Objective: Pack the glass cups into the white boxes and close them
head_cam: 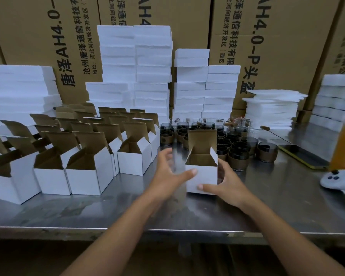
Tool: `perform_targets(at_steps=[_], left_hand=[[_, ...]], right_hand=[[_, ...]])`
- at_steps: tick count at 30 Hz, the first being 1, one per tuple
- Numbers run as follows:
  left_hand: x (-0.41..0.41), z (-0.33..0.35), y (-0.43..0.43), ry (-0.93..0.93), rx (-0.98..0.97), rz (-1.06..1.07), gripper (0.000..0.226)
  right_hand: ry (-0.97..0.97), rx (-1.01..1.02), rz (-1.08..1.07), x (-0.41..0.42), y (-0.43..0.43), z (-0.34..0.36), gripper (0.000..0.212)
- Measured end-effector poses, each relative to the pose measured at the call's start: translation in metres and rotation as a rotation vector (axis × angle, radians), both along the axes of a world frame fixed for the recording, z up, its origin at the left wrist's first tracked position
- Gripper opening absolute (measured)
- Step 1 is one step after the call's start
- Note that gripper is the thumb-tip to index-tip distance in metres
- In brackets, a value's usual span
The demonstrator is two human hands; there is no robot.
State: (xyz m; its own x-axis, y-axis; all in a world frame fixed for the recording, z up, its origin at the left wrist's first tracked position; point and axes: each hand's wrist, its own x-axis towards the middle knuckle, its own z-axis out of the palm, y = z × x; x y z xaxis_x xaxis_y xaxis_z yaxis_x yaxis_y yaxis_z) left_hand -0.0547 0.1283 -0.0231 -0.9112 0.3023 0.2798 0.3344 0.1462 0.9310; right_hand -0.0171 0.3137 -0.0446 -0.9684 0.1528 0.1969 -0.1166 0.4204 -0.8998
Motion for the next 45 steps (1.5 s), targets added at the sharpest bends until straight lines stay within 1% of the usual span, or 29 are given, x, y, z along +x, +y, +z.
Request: perform_targets(at_steps=[1, 2, 4, 5, 7, 8, 10, 11, 13, 14, 15, 17, 18, 19, 20, 21, 22, 24, 26, 28, 30, 32, 33, 35, 37, 39, 42, 43, 45], left_hand=[[-0.008, -0.005, 0.000, -0.077, -0.034, -0.032, 0.089], [-0.014, -0.009, 0.000, -0.116, -0.065, -0.061, 0.095], [-0.025, -0.017, 0.004, -0.154, -0.070, -0.120, 0.104], [-0.030, -0.020, 0.006, -0.167, -0.057, -0.156, 0.104], [-0.036, -0.021, 0.012, -0.175, -0.036, -0.212, 0.094], [-0.039, -0.021, 0.015, -0.171, -0.036, -0.219, 0.088], [-0.043, -0.022, 0.020, -0.145, -0.046, -0.196, 0.079], [-0.045, -0.023, 0.022, -0.132, -0.043, -0.183, 0.077], [-0.049, -0.025, 0.023, -0.118, -0.031, -0.157, 0.078], [-0.052, -0.027, 0.022, -0.115, -0.030, -0.145, 0.079], [-0.054, -0.028, 0.022, -0.111, -0.031, -0.140, 0.080], [-0.056, -0.030, 0.021, -0.101, -0.035, -0.143, 0.083], [-0.057, -0.031, 0.021, -0.099, -0.029, -0.143, 0.088], [-0.057, -0.032, 0.021, -0.098, -0.018, -0.145, 0.092], [-0.057, -0.033, 0.021, -0.095, -0.012, -0.147, 0.096], [-0.057, -0.033, 0.021, -0.095, -0.011, -0.147, 0.098], [-0.056, -0.034, 0.021, -0.098, -0.016, -0.144, 0.101], [-0.056, -0.034, 0.020, -0.099, -0.024, -0.141, 0.103], [-0.056, -0.034, 0.020, -0.096, -0.029, -0.147, 0.105], [-0.057, -0.033, 0.020, -0.097, -0.014, -0.158, 0.108], [-0.057, -0.034, 0.019, -0.097, -0.005, -0.163, 0.108], [-0.058, -0.035, 0.020, -0.092, 0.002, -0.172, 0.106], [-0.058, -0.035, 0.020, -0.087, 0.006, -0.174, 0.106], [-0.058, -0.036, 0.020, -0.074, 0.012, -0.171, 0.104], [-0.058, -0.036, 0.020, -0.071, 0.014, -0.161, 0.101], [-0.058, -0.035, 0.021, -0.076, -0.022, -0.145, 0.098], [-0.056, -0.034, 0.021, -0.045, -0.070, -0.121, 0.091], [-0.056, -0.034, 0.022, -0.037, -0.077, -0.104, 0.089], [-0.052, -0.032, 0.021, 0.000, -0.087, -0.017, 0.081]], right_hand=[[-0.002, -0.017, 0.029, -0.002, 0.001, 0.000, 0.115], [-0.001, -0.029, 0.053, -0.004, 0.001, -0.001, 0.110], [0.004, -0.043, 0.080, -0.008, 0.001, -0.004, 0.097], [0.008, -0.049, 0.085, -0.010, 0.000, -0.005, 0.091], [0.021, -0.047, 0.087, -0.012, -0.001, -0.008, 0.080], [0.034, -0.040, 0.099, -0.013, 0.000, -0.009, 0.078], [0.049, -0.018, 0.146, -0.015, 0.005, -0.009, 0.082], [0.047, -0.005, 0.173, -0.016, 0.009, -0.009, 0.082], [0.066, 0.002, 0.179, -0.019, 0.016, -0.006, 0.072], [0.111, -0.010, 0.126, -0.020, 0.019, -0.005, 0.064], [0.174, -0.028, 0.016, -0.021, 0.021, -0.004, 0.056], [0.311, -0.060, -0.290, -0.022, 0.028, 0.000, 0.043], [0.373, -0.057, -0.432, -0.023, 0.033, 0.002, 0.037], [0.411, -0.017, -0.550, -0.025, 0.038, 0.005, 0.030], [0.413, 0.051, -0.644, -0.028, 0.043, 0.006, 0.029], [0.384, 0.115, -0.714, -0.031, 0.048, 0.007, 0.035], [0.335, 0.153, -0.756, -0.035, 0.053, 0.007, 0.047], [0.219, 0.143, -0.764, -0.042, 0.058, 0.004, 0.074], [0.142, 0.108, -0.727, -0.047, 0.061, 0.000, 0.094], [0.096, 0.088, -0.692, -0.052, 0.065, -0.002, 0.104], [0.014, 0.112, -0.672, -0.056, 0.069, -0.004, 0.109], [-0.076, 0.177, -0.675, -0.058, 0.070, -0.004, 0.106], [-0.106, 0.209, -0.684, -0.058, 0.070, -0.004, 0.100], [-0.114, 0.230, -0.709, -0.058, 0.069, -0.004, 0.085], [-0.082, 0.191, -0.712, -0.055, 0.067, -0.005, 0.077], [0.016, 0.103, -0.725, -0.052, 0.063, -0.004, 0.072], [0.225, -0.092, -0.791, -0.041, 0.052, 0.001, 0.068], [0.280, -0.152, -0.785, -0.037, 0.047, 0.004, 0.069], [0.374, -0.245, -0.691, -0.025, 0.030, 0.010, 0.065]])
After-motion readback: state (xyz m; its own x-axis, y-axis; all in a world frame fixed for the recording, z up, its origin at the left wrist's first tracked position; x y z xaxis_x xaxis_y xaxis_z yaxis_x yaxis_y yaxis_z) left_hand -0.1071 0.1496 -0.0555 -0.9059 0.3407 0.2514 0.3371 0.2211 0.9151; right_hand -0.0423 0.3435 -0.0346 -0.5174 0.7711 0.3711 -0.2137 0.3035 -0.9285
